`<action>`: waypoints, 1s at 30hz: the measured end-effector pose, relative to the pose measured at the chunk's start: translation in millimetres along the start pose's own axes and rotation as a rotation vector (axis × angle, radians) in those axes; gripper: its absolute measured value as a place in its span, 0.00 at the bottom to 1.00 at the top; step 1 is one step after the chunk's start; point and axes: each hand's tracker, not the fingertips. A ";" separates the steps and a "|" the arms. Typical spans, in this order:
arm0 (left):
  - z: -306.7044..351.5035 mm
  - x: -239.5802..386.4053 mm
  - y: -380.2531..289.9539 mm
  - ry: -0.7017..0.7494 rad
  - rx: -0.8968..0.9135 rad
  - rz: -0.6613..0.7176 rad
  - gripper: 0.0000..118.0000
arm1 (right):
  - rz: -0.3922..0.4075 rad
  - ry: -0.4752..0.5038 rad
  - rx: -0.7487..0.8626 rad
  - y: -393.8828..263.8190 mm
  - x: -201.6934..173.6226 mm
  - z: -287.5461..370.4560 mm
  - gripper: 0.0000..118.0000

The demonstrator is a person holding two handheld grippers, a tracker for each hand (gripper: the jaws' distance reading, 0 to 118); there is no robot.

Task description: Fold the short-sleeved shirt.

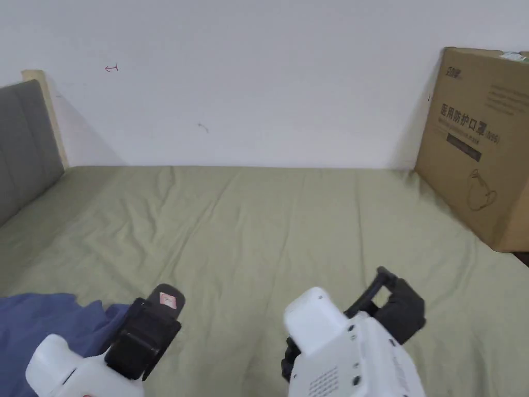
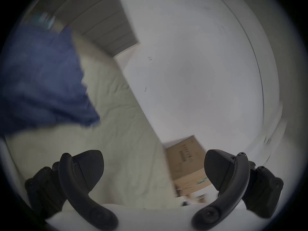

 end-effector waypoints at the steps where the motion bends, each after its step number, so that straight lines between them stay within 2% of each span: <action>1: -0.1 14.1 3.0 0.023 -0.001 -0.121 1.00 | -0.109 0.004 -0.004 2.4 10.9 -0.6 1.00; 3: -2.5 45.6 7.0 0.054 -0.014 -0.426 1.00 | -0.381 0.027 0.047 -0.6 40.1 -0.5 1.00; 5: 1.7 70.3 0.1 0.055 0.014 -0.721 1.00 | -0.595 0.051 0.101 -10.5 58.4 0.2 1.00; 7: 4.3 84.4 -16.5 0.071 0.090 -0.952 1.00 | -0.729 -0.043 0.051 -20.1 70.6 1.2 1.00; 8: 4.8 86.9 -26.5 0.096 0.124 -1.038 1.00 | -0.793 -0.055 0.029 -27.2 76.1 -1.2 1.00; 9: 6.4 85.1 -32.1 0.117 0.137 -1.088 1.00 | -0.851 -0.037 0.018 -35.4 81.0 -3.9 1.00; 10: 5.8 84.3 -36.2 0.114 0.123 -1.083 1.00 | -0.892 -0.022 0.006 -40.8 82.1 -5.4 1.00; 12: 5.6 81.5 -37.3 0.053 0.053 -0.997 1.00 | -0.954 0.000 -0.017 -52.7 87.7 -8.6 1.00; 15: 3.9 75.7 -29.6 0.017 -0.003 -0.902 1.00 | -0.916 -0.016 -0.012 -56.2 89.0 -6.8 1.00; 18: 7.0 73.9 -26.5 0.006 0.051 -0.889 1.00 | -0.761 -0.054 0.043 -49.5 84.3 -2.2 1.00; 20: 6.6 75.8 -23.4 0.014 0.049 -0.882 1.00 | -0.709 -0.072 0.042 -45.4 81.8 1.5 1.00; 22: 6.4 77.3 -20.7 0.024 0.022 -0.876 1.00 | -0.766 -0.089 0.090 -40.6 84.5 12.4 1.00; 23: 7.2 77.9 -19.5 0.029 0.004 -0.874 0.96 | -0.783 -0.086 0.105 -36.6 87.1 15.3 0.99; 24: 7.9 78.1 -18.8 0.029 -0.005 -0.868 0.88 | -0.775 -0.082 0.114 -32.9 88.2 17.3 0.97; 25: 7.3 79.2 -19.8 0.037 -0.001 -0.860 0.73 | -0.752 -0.079 0.126 -30.4 87.4 18.6 0.93; 26: 6.8 79.5 -19.8 0.053 0.002 -0.847 0.41 | -0.716 -0.100 0.139 -27.4 85.9 21.3 0.78; 27: 5.0 79.7 -19.5 0.080 -0.006 -0.841 0.18 | -0.691 -0.143 0.140 -25.3 82.3 22.4 0.55; 28: 4.0 78.5 -19.3 0.083 -0.009 -0.840 0.06 | -0.700 -0.132 0.130 -26.0 81.3 20.7 0.28; 29: 4.6 78.6 -20.4 0.094 -0.007 -0.843 0.05 | -0.704 -0.097 0.120 -27.5 82.2 19.5 0.17; 30: 4.9 78.2 -21.2 0.104 -0.006 -0.854 0.02 | -0.717 -0.038 0.097 -30.1 81.5 14.8 0.17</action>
